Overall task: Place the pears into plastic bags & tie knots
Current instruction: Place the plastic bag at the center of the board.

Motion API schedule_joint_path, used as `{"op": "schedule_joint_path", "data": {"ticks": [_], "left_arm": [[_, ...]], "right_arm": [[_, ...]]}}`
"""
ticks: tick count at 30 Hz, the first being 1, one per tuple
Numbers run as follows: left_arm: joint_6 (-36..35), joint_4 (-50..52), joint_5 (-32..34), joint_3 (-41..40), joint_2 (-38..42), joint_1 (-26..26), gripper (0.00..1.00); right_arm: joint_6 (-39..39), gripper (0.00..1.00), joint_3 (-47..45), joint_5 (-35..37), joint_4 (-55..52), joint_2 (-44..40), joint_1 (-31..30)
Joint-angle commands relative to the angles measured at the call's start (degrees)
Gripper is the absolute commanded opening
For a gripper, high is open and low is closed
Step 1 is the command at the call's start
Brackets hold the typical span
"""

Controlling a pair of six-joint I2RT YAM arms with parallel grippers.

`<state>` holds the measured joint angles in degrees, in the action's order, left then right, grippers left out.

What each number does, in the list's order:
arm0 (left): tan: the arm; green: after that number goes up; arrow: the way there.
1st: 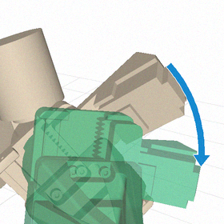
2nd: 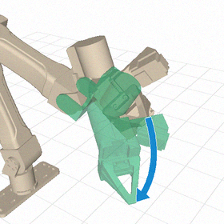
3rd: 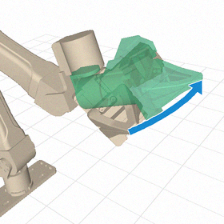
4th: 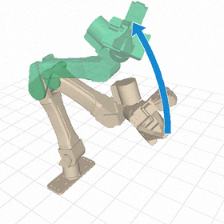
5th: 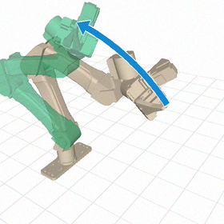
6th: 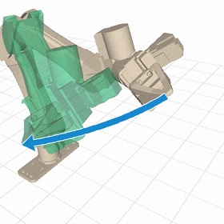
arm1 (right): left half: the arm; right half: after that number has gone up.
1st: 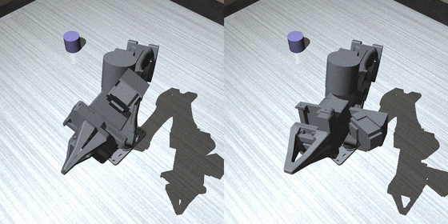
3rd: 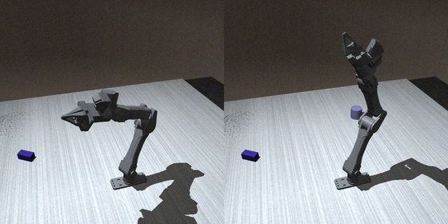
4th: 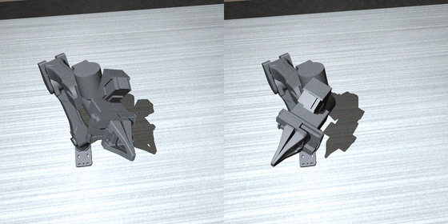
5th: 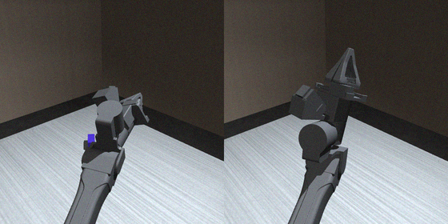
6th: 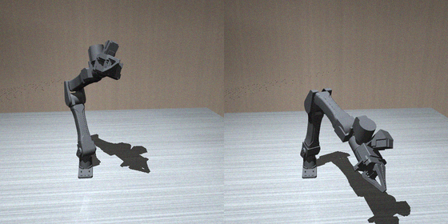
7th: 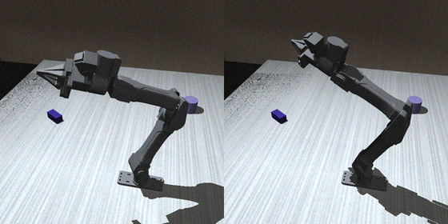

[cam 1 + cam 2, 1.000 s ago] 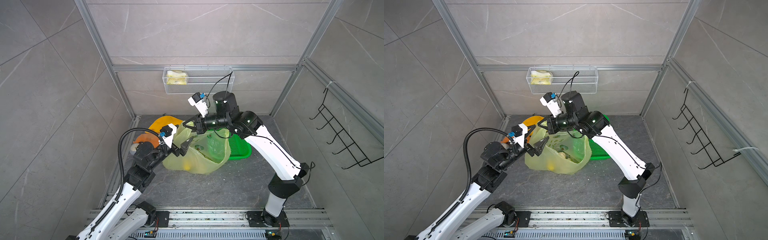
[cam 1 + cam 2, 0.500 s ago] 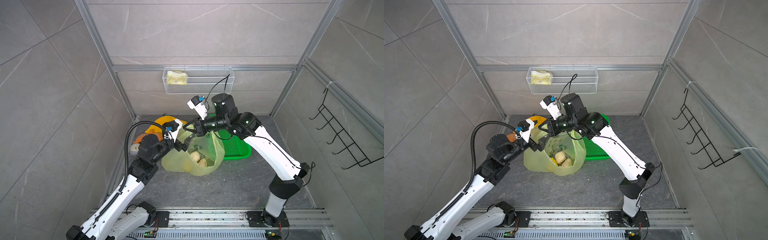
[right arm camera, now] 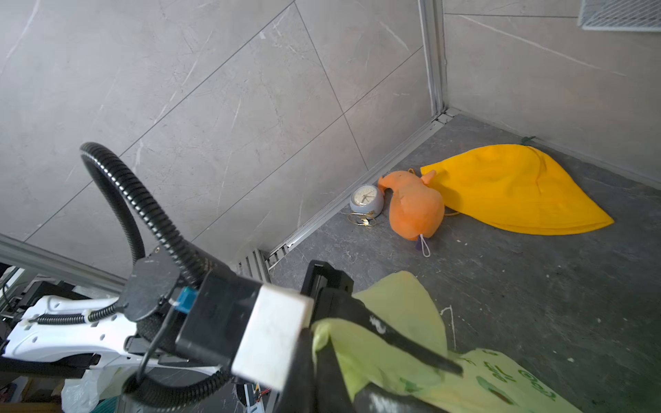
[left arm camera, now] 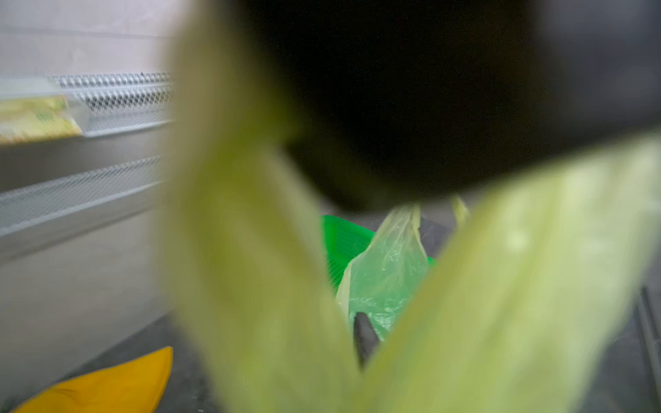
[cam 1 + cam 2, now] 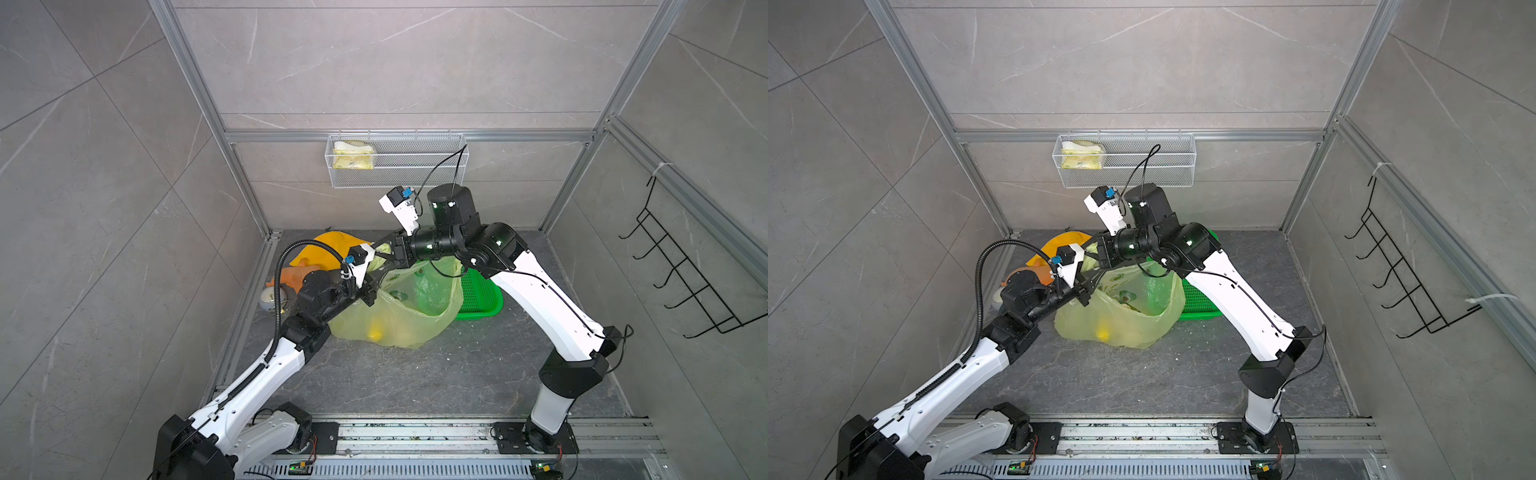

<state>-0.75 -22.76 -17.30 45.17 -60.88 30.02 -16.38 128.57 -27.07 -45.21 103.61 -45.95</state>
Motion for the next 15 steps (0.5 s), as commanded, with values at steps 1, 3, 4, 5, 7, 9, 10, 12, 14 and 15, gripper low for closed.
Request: {"op": "schedule_joint_path", "data": {"ticks": [1, 3, 4, 5, 7, 9, 10, 12, 14, 15], "left_arm": [[7.9, -8.9, -1.0, -3.0, -2.3, -0.3, 0.21], [9.8, -11.4, -0.5, -4.3, -3.0, -0.3, 0.22], [10.5, -12.3, -0.4, -4.7, -3.3, -0.3, 0.22], [11.3, -13.3, -0.5, -5.0, -3.6, -0.4, 0.22], [12.7, -15.3, -0.1, -5.6, -4.2, -0.4, 0.24], [14.0, -17.5, 0.1, -5.9, -5.0, -0.3, 0.27], [14.6, -18.3, 0.3, -5.8, -5.3, -0.3, 0.31], [15.9, -20.2, 1.3, -5.7, -6.0, -0.3, 0.47], [16.8, -22.0, 2.1, -5.4, -6.8, -0.3, 0.53], [17.2, -23.0, 2.4, -5.1, -7.3, -0.3, 0.57]], "right_arm": [[-1.3, 0.0, 1.7, -1.4, 3.9, -1.0, -0.7], [-1.5, 0.0, 1.4, -1.4, 4.2, -1.0, -0.7], [-1.6, 0.0, 1.2, -1.4, 4.4, -1.0, -0.7], [-1.8, 0.0, 1.0, -1.4, 4.7, -1.1, -0.7], [-2.2, 0.0, 0.8, -1.4, 5.2, -1.0, -0.7], [-2.6, 0.0, 0.8, -1.7, 5.3, -0.6, -0.7], [-2.7, 0.0, 0.8, -1.7, 5.4, -0.4, -0.7], [-3.0, 0.0, 0.7, -2.1, 5.6, -0.1, -0.6], [-3.2, 0.0, 0.3, -2.4, 5.9, 0.0, -0.7], [-3.3, 0.0, 0.1, -2.5, 6.1, 0.0, -0.7]]}}
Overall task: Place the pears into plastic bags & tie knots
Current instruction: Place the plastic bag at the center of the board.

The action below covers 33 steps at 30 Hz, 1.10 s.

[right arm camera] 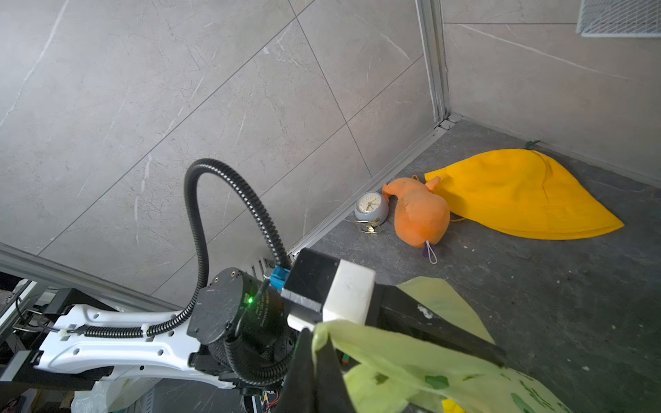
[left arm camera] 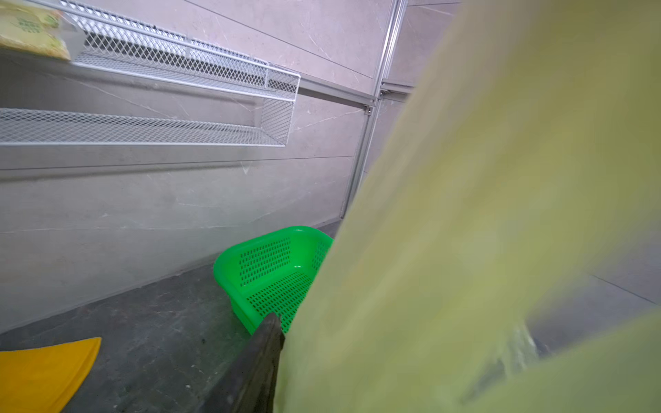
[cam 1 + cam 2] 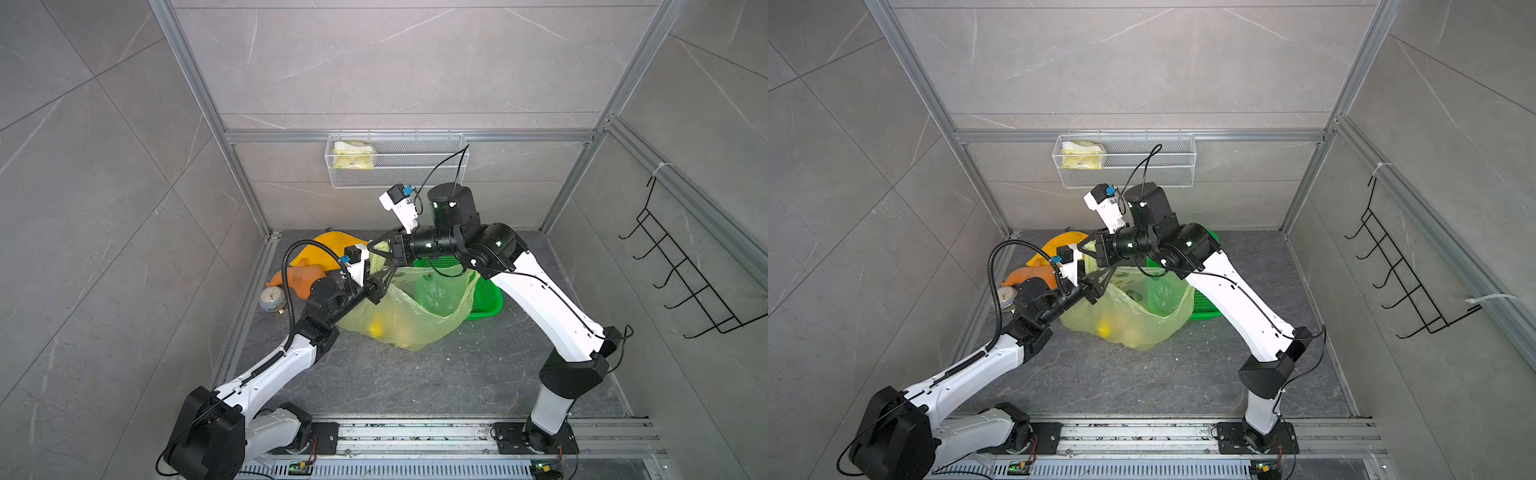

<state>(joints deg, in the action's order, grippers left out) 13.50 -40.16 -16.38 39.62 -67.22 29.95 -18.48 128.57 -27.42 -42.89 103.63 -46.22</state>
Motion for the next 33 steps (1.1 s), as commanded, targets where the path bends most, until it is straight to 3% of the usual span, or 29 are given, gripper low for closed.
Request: {"op": "schedule_joint_path", "data": {"ticks": [1, 8, 11, 14, 17, 18, 20, 22, 27, 30, 33], "left_arm": [[3.5, -6.2, 1.7, 0.6, -1.3, -0.2, 0.63], [5.5, -11.0, 5.7, 0.8, -2.8, -0.3, 0.73], [5.8, -12.4, 6.4, 1.0, -2.7, -0.3, 0.73], [6.1, -12.3, 4.5, 2.1, -3.3, -0.3, 0.57], [7.4, -12.1, 2.1, 2.9, -4.5, -0.3, 0.13], [7.9, -12.0, 1.7, 2.9, -4.7, -0.3, 0.01], [9.1, -11.0, 1.8, 2.3, -4.3, -0.3, 0.0], [9.8, -8.6, 3.1, 1.3, -2.8, -0.3, 0.0], [7.9, -1.5, 7.3, -2.0, 3.0, -0.3, 0.0], [6.9, 0.9, 8.2, -3.5, 5.5, -0.4, 0.0], [6.8, 2.0, 8.0, -4.5, 6.8, -0.4, 0.0]], "right_arm": [[-1.3, 0.0, -0.1, -2.2, 3.9, 0.0, -0.5], [-1.7, 0.0, -2.3, -2.5, 4.8, -0.6, -0.5], [-1.7, 0.0, -2.7, -2.5, 4.9, -0.8, -0.5], [-1.8, 0.0, -2.4, -2.2, 4.9, -0.5, -0.4], [-1.7, 0.0, -0.3, -2.1, 4.3, 0.6, -0.4], [-1.5, 0.1, 0.6, -1.7, 3.7, 0.8, -0.4], [-0.1, 0.41, 1.0, 0.0, 2.5, -0.4, 0.2], [1.0, 0.58, -2.7, 3.5, 2.3, -4.4, 1.2], [2.5, 0.78, -25.5, 18.5, 3.9, -21.8, 5.0], [2.4, 0.84, -39.5, 29.0, 3.6, -30.1, 6.7], [0.3, 0.87, -48.4, 33.1, 4.9, -34.2, 7.8]]}}
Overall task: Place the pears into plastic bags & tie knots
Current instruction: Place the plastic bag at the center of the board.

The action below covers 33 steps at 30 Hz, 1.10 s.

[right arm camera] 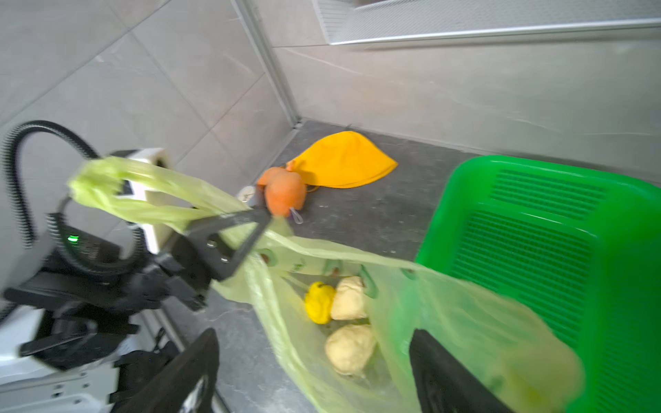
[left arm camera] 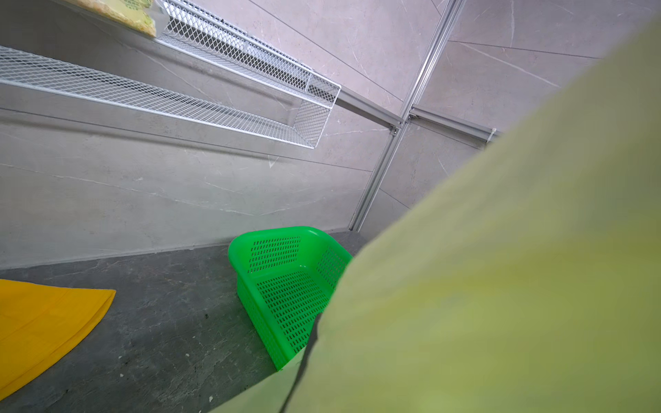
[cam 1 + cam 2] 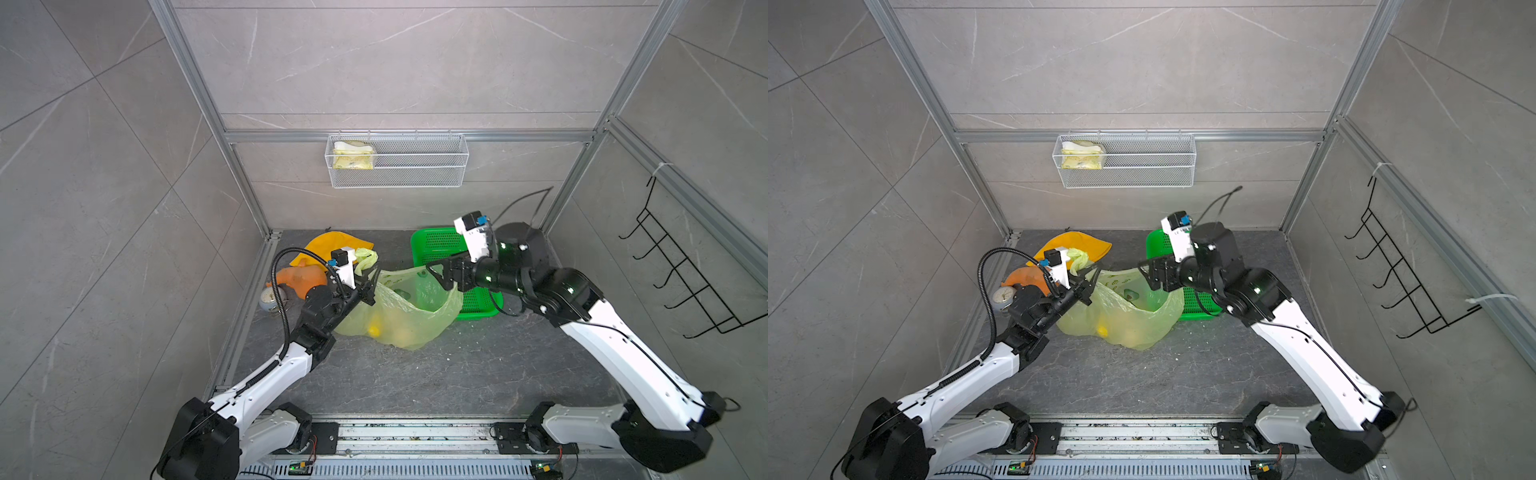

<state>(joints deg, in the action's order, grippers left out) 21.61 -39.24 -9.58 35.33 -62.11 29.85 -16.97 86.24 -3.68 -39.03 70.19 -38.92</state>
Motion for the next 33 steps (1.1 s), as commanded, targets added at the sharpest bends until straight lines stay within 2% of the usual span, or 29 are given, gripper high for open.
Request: {"op": "schedule_joint_path", "data": {"ticks": [1, 6, 8, 9, 10, 11, 12, 13, 16, 20, 26, 27, 28, 30, 31, 32, 33], "left_arm": [[-1.2, 1.3, 1.1, -0.6, 1.9, -0.3, 0.0], [-0.9, 1.5, 0.6, -1.4, 2.6, -0.3, 0.0], [-0.7, 1.7, 0.8, -1.7, 3.1, -0.3, 0.0], [-0.6, 1.9, 1.1, -1.9, 3.4, -0.3, 0.0], [-0.5, 2.3, 1.2, -2.1, 3.8, -0.3, 0.0], [-0.2, 3.2, 1.5, -2.2, 4.3, -0.3, 0.0], [0.1, 4.3, 1.7, -2.1, 4.8, -0.3, 0.0], [0.4, 5.6, 1.7, -2.1, 5.6, -0.2, 0.0], [1.6, 9.1, 1.6, -1.9, 7.4, -0.3, 0.0], [2.0, 10.4, 0.4, -1.1, 7.1, -0.3, 0.0], [1.6, 11.6, -1.6, 1.8, 3.1, -0.3, 0.0], [1.1, 11.9, -1.6, 2.1, 2.8, -0.3, 0.0], [0.6, 12.2, -1.5, 2.2, 2.6, -0.4, 0.0], [0.0, 12.4, -1.5, 2.4, 2.4, -1.0, 0.0], [0.0, 12.5, -1.8, 2.6, 2.3, -1.7, 0.0], [0.1, 12.8, -2.5, 2.9, 2.2, -2.5, 0.0], [0.3, 12.8, -3.2, 3.0, 2.2, -3.4, 0.0]], "right_arm": [[-2.0, 0.87, -8.0, 10.1, 1.9, -1.2, 0.7], [-1.5, 0.85, -7.2, 9.6, 5.3, 3.0, 1.3], [-0.3, 0.74, -4.3, 8.8, 5.4, 6.2, 1.5], [0.2, 0.6, -2.8, 8.5, 5.0, 7.4, 1.6], [0.7, 0.37, -1.2, 7.9, 4.4, 8.5, 1.7], [1.1, 0.19, 0.1, 6.9, 4.0, 8.7, 1.6], [1.2, 0.07, 1.2, 5.5, 3.6, 8.5, 1.6], [0.8, 0.0, 2.9, 3.7, 2.3, 8.1, 1.7], [-1.1, 0.0, 8.1, -1.1, -2.3, 6.7, -0.3], [-3.1, 0.0, 11.1, 2.1, -3.2, 8.8, -8.7], [-5.5, 0.0, 8.7, 4.8, 3.7, 16.4, -11.0], [-5.1, 0.04, 9.1, 5.4, 3.8, 17.4, -11.0], [-4.1, 0.13, 9.7, 5.9, 4.1, 18.1, -11.0], [-1.8, 0.45, 10.8, 5.8, 4.1, 18.5, -10.9], [0.0, 0.57, 11.1, 4.9, 4.1, 18.0, -10.8], [1.2, 0.66, 11.0, 3.6, 3.8, 16.8, -10.8], [2.4, 0.72, 10.6, 2.0, 3.9, 15.2, -10.8]]}}
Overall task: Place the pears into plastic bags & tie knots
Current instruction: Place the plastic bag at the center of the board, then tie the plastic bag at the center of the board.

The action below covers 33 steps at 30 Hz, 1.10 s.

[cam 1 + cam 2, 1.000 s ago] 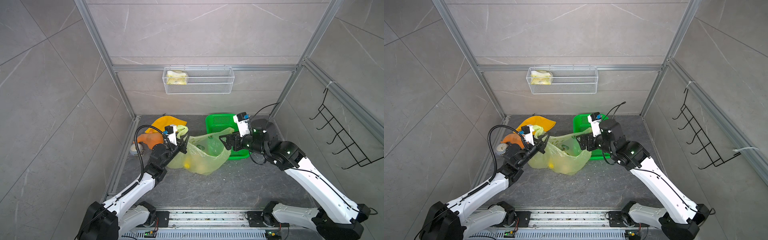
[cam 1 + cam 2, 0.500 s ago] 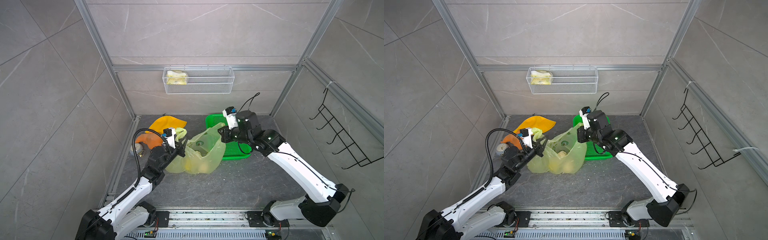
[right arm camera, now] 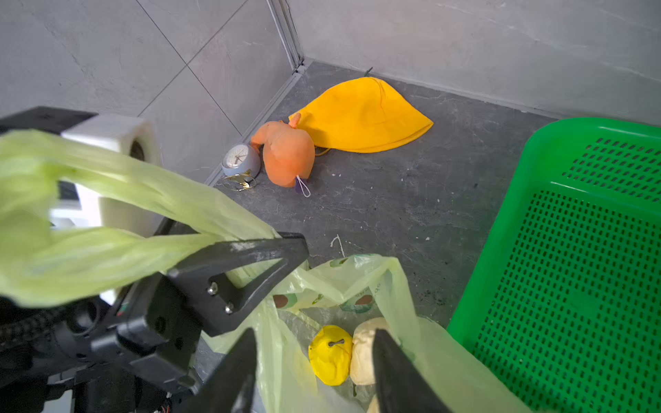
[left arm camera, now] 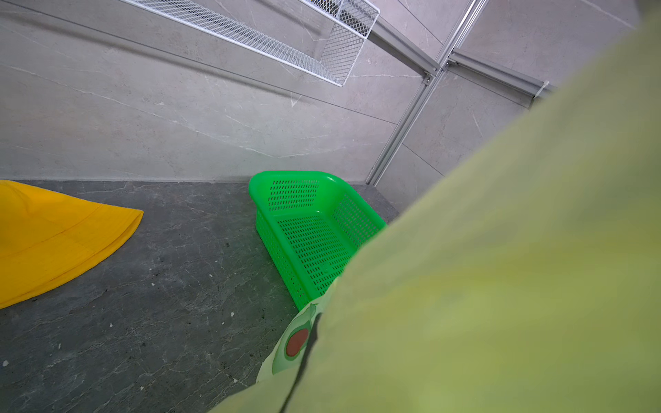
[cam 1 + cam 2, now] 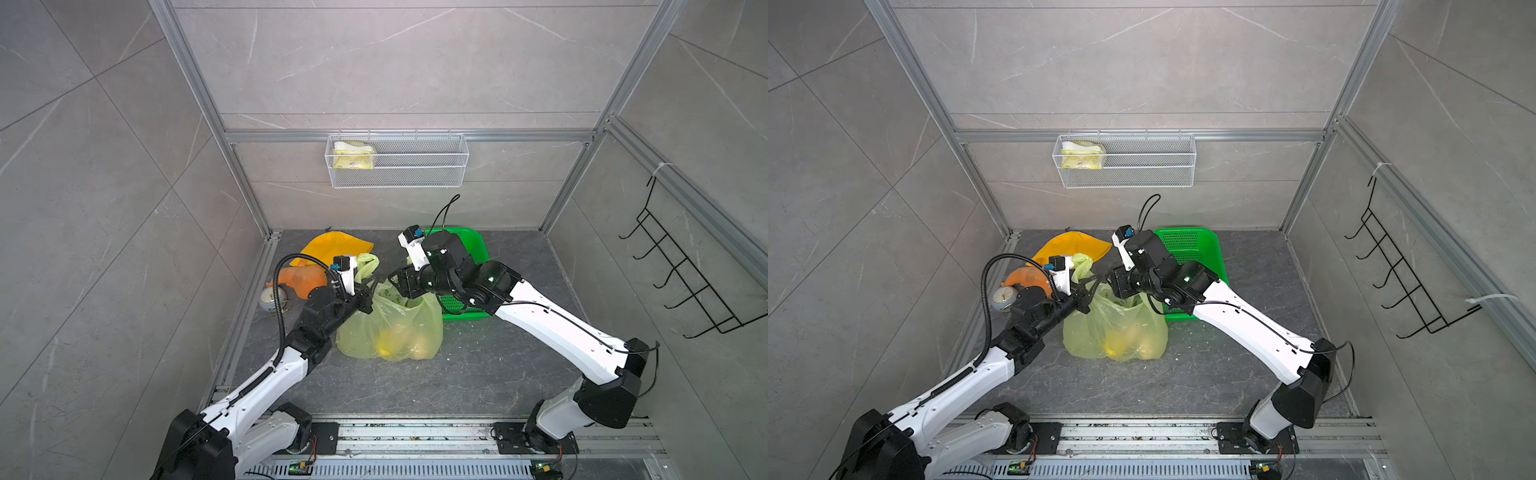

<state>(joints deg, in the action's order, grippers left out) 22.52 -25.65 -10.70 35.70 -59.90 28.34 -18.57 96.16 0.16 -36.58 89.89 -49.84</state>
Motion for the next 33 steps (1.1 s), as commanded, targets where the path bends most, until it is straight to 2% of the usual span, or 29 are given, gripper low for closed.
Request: {"op": "schedule_joint_path", "data": {"ticks": [1, 4, 7, 11, 16, 20, 24, 31, 33], "left_arm": [[-0.5, -0.8, -2.8, 2.8, -0.2, -2.8, 0.0], [-0.3, -0.3, -4.6, 3.2, -0.2, -5.2, 0.0], [-0.2, 0.2, -6.5, 3.5, -0.1, -7.1, 0.0], [-0.2, 0.6, -8.7, 3.8, -0.1, -8.8, 0.0], [-0.4, 1.4, -10.9, 4.1, 0.3, -10.1, 0.0], [-0.5, 1.2, -12.6, 4.2, 0.3, -10.3, 0.0], [-0.2, 1.4, -14.5, 4.4, 0.3, -10.3, 0.0], [1.0, 0.6, -17.0, 3.9, -0.8, -10.4, 0.0], [1.5, 0.3, -17.4, 3.7, -1.3, -10.3, 0.0]], "right_arm": [[5.2, 0.75, -0.2, -3.8, 1.3, -6.4, 0.2], [7.8, 0.89, -5.8, -7.8, 1.8, -15.0, 0.1], [9.5, 0.98, -14.5, -5.9, 2.3, -25.0, 0.5], [9.2, 1.0, -27.0, -0.2, 6.3, -35.6, 2.2], [9.4, 1.0, -39.0, -2.2, 12.8, -41.3, 6.0], [10.4, 0.99, -43.4, -4.6, 19.6, -38.6, 9.8], [10.4, 1.0, -44.5, -11.6, 27.7, -33.1, 15.6], [11.0, 1.0, -37.6, -29.6, 38.9, -17.4, 19.9], [10.8, 0.95, -34.3, -35.1, 39.1, -12.7, 20.0]]}}
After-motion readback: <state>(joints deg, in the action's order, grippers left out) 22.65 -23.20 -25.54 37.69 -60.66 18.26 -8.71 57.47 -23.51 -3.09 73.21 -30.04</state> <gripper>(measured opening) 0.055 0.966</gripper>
